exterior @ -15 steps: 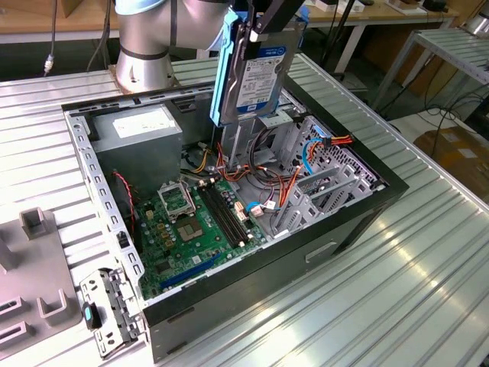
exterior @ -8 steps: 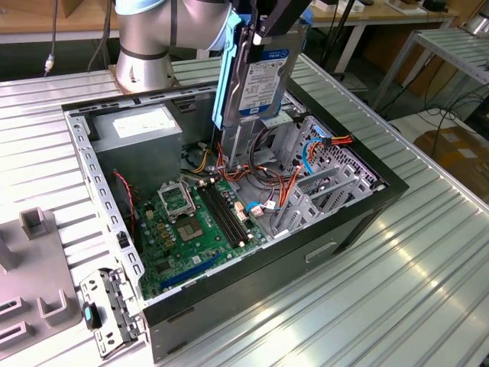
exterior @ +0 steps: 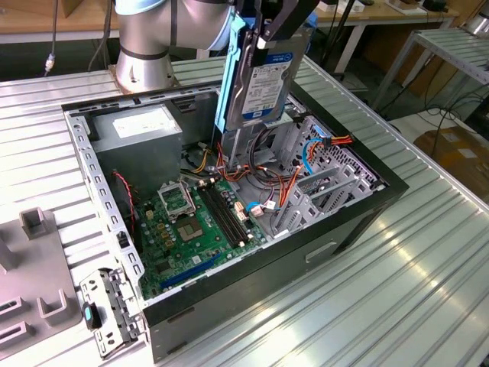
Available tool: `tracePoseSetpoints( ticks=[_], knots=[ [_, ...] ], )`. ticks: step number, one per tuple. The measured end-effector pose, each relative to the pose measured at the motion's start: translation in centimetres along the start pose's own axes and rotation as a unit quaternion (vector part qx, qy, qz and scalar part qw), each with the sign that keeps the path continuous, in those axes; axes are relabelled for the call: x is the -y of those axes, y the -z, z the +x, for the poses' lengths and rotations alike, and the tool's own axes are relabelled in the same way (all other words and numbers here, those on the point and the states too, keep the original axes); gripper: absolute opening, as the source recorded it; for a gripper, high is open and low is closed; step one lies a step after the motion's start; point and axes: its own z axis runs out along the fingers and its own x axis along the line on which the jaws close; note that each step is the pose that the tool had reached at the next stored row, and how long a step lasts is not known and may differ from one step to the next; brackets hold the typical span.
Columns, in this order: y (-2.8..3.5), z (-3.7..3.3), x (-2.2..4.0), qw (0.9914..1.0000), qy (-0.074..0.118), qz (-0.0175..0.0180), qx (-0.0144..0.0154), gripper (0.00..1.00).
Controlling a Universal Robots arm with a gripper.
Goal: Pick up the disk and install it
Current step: 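Insert the disk into the insertion slot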
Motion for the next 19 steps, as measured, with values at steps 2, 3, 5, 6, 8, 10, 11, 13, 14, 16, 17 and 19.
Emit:
tracePoseSetpoints(
  ticks=[2,3,5,6,8,10,11,13,14,16,17,19],
  knots=[
    [0.01,0.36,0.01,1.0,0.0,0.0,-0.0001,0.37],
    [0.01,0.56,0.01,1.0,0.0,0.0,-0.0001,0.37],
    [0.01,0.92,0.01,1.0,0.0,0.0,0.0,0.37],
    [0.01,1.03,0.01,1.0,0.0,0.0,0.0,0.37],
    [0.01,1.33,0.02,1.0,0.0,0.0,0.0,0.37],
    [0.01,1.55,0.02,1.0,0.0,0.0,0.0,0.37],
    [0.01,1.67,0.02,1.0,0.0,0.0,0.0,0.37],
    [0.02,2.02,0.03,1.0,0.0,0.0,-0.0001,0.37],
    [0.01,2.14,0.03,1.0,0.0,0.0,0.0,0.37],
    [0.02,2.44,0.03,1.0,0.0,0.0,-0.0001,0.37],
    [0.01,2.54,0.04,1.0,0.0,0.0,0.0,0.37],
    [0.02,2.73,0.04,1.0,0.0,0.0,0.0,0.37]
  ],
)
